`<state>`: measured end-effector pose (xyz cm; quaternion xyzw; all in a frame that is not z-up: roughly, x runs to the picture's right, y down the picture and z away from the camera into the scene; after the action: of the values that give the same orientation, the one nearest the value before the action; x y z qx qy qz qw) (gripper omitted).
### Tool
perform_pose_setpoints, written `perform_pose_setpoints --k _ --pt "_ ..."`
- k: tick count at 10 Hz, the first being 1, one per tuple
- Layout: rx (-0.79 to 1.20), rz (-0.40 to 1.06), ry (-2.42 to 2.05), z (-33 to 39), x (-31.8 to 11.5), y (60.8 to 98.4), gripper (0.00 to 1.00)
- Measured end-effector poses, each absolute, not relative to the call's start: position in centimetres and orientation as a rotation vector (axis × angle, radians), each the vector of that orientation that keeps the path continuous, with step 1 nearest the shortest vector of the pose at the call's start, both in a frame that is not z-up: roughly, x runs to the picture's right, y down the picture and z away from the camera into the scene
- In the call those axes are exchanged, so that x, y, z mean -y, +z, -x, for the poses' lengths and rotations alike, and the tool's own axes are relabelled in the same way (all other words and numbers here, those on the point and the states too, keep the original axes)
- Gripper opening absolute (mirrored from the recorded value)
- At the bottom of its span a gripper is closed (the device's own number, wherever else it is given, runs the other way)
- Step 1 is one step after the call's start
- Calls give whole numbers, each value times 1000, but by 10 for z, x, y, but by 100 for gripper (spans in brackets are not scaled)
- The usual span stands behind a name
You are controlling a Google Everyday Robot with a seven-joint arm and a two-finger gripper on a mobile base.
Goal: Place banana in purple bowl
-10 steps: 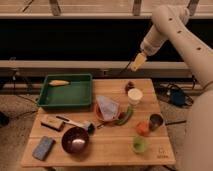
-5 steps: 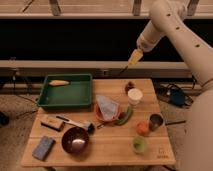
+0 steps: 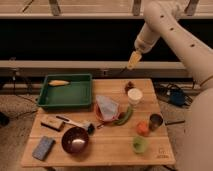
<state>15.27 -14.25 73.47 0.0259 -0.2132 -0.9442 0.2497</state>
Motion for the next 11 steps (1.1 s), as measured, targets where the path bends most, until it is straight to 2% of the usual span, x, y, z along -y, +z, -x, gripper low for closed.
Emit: perform_pose_setpoints --k 4,11 --pt "596 -44 -2695 -81 124 779 80" --pt "718 -121 -2796 20 100 870 80"
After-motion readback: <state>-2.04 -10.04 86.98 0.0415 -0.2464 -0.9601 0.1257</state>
